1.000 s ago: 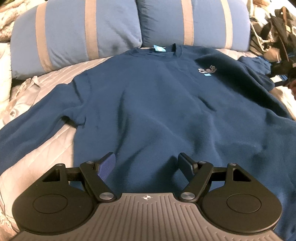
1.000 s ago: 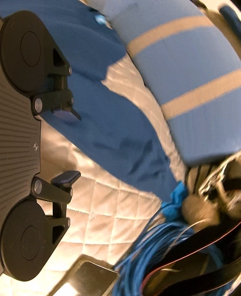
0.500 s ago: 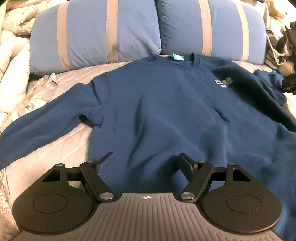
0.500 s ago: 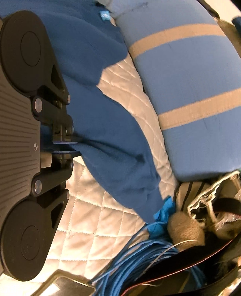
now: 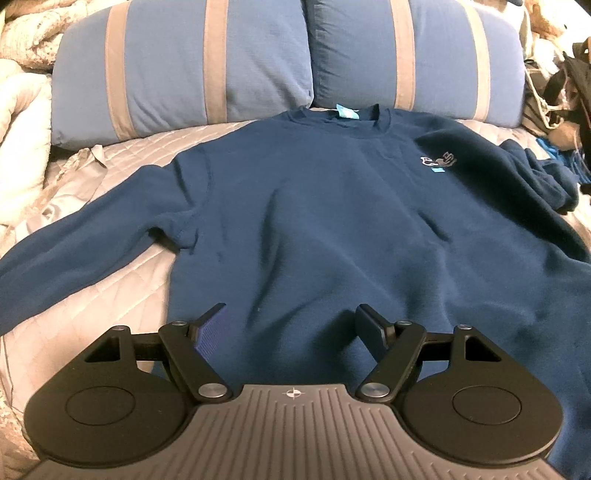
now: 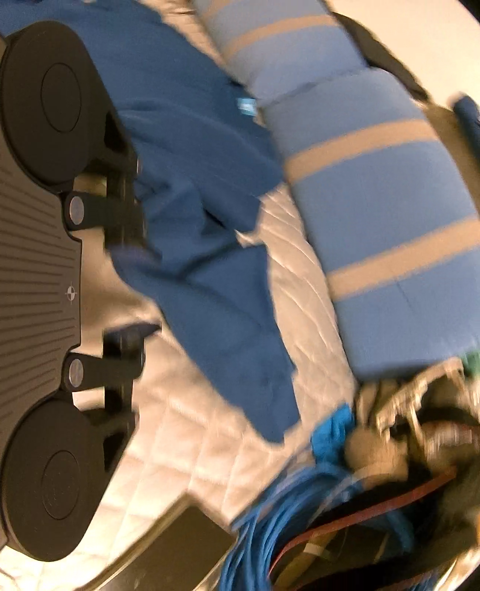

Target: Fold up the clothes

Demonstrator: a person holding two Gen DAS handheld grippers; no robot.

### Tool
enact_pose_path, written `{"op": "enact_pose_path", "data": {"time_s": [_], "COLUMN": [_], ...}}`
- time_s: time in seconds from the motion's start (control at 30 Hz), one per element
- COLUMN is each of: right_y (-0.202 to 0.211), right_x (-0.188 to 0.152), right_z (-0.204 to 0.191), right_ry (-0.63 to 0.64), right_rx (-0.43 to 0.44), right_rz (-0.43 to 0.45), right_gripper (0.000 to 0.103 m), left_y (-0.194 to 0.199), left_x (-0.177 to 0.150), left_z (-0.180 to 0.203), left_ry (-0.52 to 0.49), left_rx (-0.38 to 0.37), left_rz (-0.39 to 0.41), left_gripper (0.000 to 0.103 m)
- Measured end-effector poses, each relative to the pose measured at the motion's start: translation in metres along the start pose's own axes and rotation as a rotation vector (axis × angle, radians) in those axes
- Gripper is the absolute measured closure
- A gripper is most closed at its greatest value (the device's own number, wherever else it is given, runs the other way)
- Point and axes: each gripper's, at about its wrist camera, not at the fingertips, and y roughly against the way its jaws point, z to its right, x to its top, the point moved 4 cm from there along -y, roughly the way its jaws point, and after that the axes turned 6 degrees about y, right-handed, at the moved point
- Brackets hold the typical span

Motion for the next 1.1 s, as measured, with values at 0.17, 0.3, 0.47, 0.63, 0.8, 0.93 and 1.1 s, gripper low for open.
{"op": "enact_pose_path", "data": {"time_s": [0.17,0.3,0.47,0.63,0.8,0.93,1.1], "right_y": [-0.002,-0.022,-0.053,-0.083,-0.08,-0.04,0.058], "right_x": [0.02,0.036,0.049,0.058,0.075,0.114,0.166], "right_z": [0.055,0.078,0.09,0.09,0.071,0.064,0.081], "right_ry": [-0.234,-0.322,-0.367,-0.326,-0.138,0.015,0.093], "right_rx": [-0.017,-0.038,-0.059,-0.044,-0.144,-0.248,-0.372], "right_rz": [0.049,0.061,0.021,-0.029,0.02,0.145,0.368], "right_gripper": [0.045,0.046,0.052,0.074,0.086,0.087,0.087], "left_y": [0.0,0.0,-0.001,-0.003,-0.003,-0.003,-0.003], "left_x": [0.0,0.0,0.0,0.0,0.0,0.001,0.0], "left_z": [-0.001,-0.001,-0.003,-0.004,-0.002,0.0,-0.002], "left_ry": [0.003,0.007,0.023,0.036,0.034,0.041,0.046], "left_rx": [-0.006,-0.011,-0.023,-0.032,-0.028,-0.029,-0.036], "left_rz": [0.0,-0.003,-0.007,-0.013,-0.017,-0.015,-0.008], "left_gripper": [0.029,0.029,0.029,0.029,0.029,0.029,0.029]}}
